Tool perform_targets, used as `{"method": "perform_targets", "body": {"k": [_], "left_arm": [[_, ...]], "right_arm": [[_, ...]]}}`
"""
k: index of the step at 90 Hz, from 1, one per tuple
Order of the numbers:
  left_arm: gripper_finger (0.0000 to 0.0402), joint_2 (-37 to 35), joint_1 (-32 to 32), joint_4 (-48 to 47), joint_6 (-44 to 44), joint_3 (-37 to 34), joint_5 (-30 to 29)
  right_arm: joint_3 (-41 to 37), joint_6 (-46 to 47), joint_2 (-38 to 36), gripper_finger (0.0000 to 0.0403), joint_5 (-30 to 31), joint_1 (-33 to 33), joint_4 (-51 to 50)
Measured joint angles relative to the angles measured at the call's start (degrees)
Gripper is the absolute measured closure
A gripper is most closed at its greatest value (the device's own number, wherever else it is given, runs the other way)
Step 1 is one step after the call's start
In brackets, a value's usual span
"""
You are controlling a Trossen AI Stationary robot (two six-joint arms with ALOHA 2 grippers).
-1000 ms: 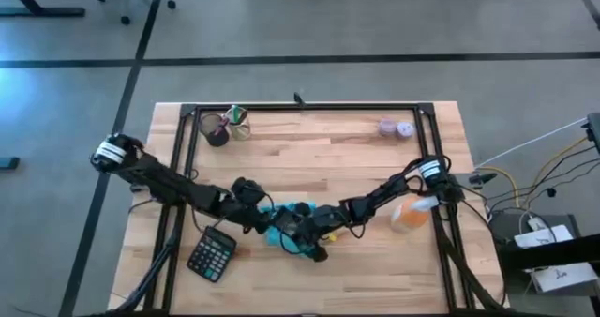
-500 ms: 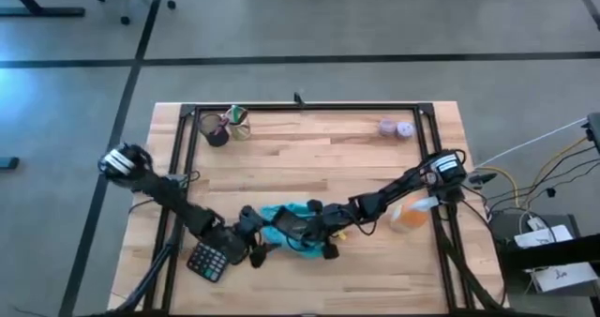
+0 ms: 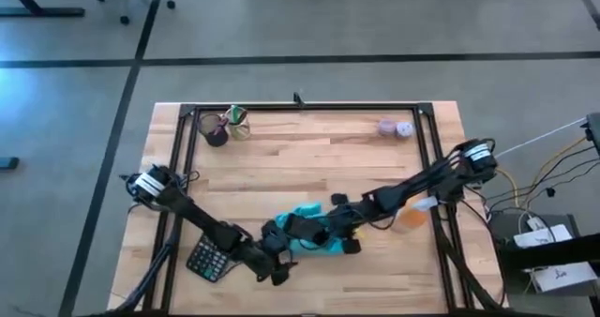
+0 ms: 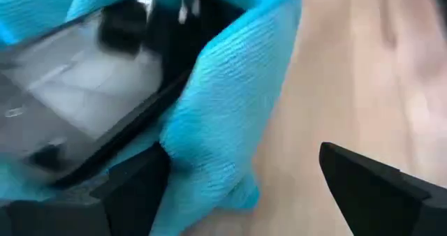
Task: Apply microfiber cloth
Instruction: Wipe the front of the cellphone with the blue microfiber cloth
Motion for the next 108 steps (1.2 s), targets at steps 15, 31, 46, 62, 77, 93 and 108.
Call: {"method": "perform_targets", "body": {"k": [15,31,46,62,77,93,108], "left_arm": [[0.0053,-5.9,-0.1,-21.6,-3.7,5.0,-0.6],[0.0053,-10.9,0.5,-34.1,-9.8,3.6,-3.4],[0.0053,-11.5,2.9,-26.3,-10.1,-3.7,-4.2],[0.0054,-10.5,4.8,-0.6,-1.7,-12.3,-3.1],[0.0054,-7.0,5.7,9.3,-0.4,-13.8,0.5],[0.0054,-1.6,5.7,12.1,-0.8,-9.7,2.6],[0.0054,1.3,5.1,11.6,3.0,-4.6,5.3]], "right_arm": [[-0.8,4.0,-5.3,0.0249,7.6,2.2,-10.9],[-2.8,7.7,-7.6,0.0217,8.1,3.3,-9.9],[-3.4,6.5,-6.0,0.0203,4.2,3.9,0.6],[-3.2,10.2,-0.7,0.0186,2.1,3.8,5.5],[-1.9,13.5,2.8,0.0151,0.6,4.5,9.3],[0.0,13.3,0.7,0.0097,2.4,4.6,-1.2],[2.3,13.6,-2.6,0.0058,8.1,4.2,-16.3]]}}
